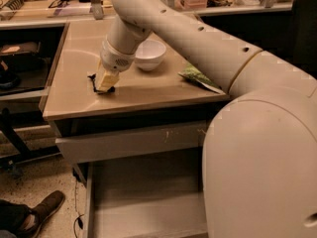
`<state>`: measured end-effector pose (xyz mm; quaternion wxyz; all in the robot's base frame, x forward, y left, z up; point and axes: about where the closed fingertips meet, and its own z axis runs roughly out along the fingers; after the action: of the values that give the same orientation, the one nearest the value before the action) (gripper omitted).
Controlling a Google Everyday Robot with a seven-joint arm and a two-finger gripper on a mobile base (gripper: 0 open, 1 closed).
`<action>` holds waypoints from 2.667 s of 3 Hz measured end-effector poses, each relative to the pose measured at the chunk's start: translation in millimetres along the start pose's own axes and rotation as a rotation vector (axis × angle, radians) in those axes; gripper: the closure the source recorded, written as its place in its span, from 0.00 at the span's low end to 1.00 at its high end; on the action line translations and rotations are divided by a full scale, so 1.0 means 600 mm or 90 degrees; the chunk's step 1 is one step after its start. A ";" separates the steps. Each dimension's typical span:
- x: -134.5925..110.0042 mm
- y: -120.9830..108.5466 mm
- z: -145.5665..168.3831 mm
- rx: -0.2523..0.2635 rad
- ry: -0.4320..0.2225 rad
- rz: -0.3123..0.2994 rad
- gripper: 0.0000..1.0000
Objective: Place rxbar blueberry into middle drawer
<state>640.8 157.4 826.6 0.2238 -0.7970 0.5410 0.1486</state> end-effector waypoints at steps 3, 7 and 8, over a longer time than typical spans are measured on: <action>-0.024 0.096 -0.009 -0.004 -0.006 0.037 1.00; -0.046 0.258 -0.023 -0.011 -0.012 0.120 1.00; -0.060 0.343 -0.027 -0.014 -0.028 0.152 1.00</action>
Offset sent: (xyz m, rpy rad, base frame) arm -0.1250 -0.0234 -0.0384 -0.0011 0.1247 -0.0788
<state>436.3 112.9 817.1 0.2078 -0.7255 0.6255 0.1978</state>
